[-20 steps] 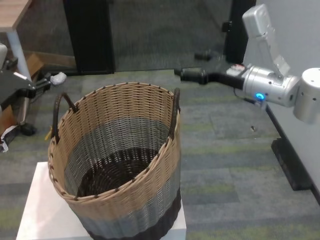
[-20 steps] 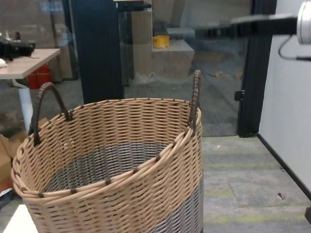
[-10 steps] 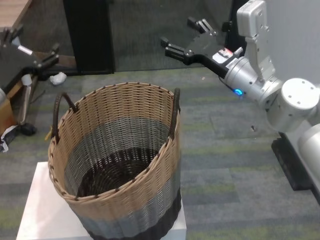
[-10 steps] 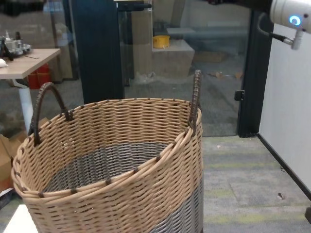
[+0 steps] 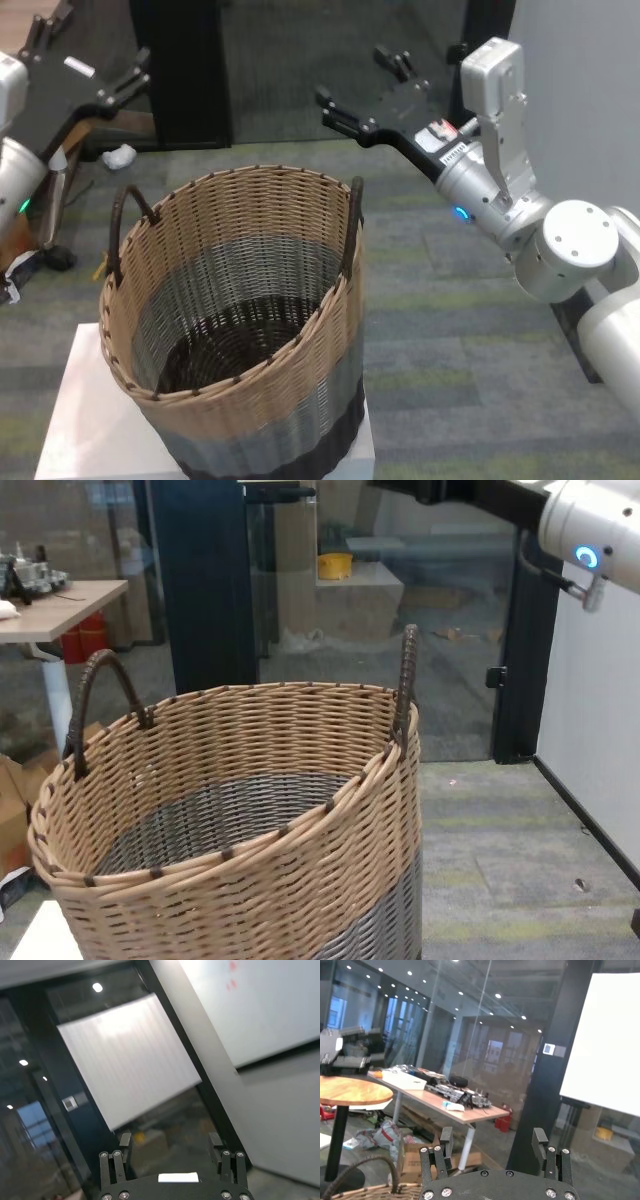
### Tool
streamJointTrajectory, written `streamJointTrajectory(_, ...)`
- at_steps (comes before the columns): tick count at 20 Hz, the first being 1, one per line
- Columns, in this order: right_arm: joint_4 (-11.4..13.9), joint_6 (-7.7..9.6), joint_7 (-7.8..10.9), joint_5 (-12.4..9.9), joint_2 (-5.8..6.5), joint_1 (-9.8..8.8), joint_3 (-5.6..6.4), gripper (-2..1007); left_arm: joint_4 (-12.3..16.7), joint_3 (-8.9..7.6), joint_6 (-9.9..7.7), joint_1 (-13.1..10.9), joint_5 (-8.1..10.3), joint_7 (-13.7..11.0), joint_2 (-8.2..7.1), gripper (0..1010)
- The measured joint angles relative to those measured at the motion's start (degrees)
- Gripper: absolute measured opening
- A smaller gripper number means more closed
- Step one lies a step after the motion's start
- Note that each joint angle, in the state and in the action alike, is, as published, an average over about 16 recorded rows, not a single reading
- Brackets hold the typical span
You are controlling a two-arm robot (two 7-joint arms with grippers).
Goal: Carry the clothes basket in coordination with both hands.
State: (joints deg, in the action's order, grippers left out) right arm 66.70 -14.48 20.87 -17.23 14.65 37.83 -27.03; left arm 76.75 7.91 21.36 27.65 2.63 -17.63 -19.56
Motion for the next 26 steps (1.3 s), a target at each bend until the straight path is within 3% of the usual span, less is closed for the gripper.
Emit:
streamJointTrajectory(5,0.67,0.55,-0.63,0.79,0.02,-1.17,0.66,1005,-2.78,0.73,3.21,2.2,-1.36,0.91,2.47,1002)
streamJointTrajectory(9,0.61,0.96,-0.93,1.2,-0.16,-1.41,1.38,1005,-3.87,1.09,4.17,3.15,-1.49,0.74,4.06,1002)
streamJointTrajectory(12,0.39,1.1,-1.01,1.47,-0.42,-1.27,1.9,1005,-3.02,1.27,2.54,2.79,-0.42,-0.27,4.62,1002)
streamJointTrajectory(21,-0.44,1.24,-0.89,2.35,-1.35,-0.61,3.3,1005,2.57,1.92,-5.74,-0.43,4.95,-3.43,4.35,1002)
streamJointTrajectory(26,-0.66,1.37,-0.54,2.79,-1.79,-0.54,3.92,1005,4.5,2.56,-8.63,-1.64,7.39,-4.2,3.9,1002)
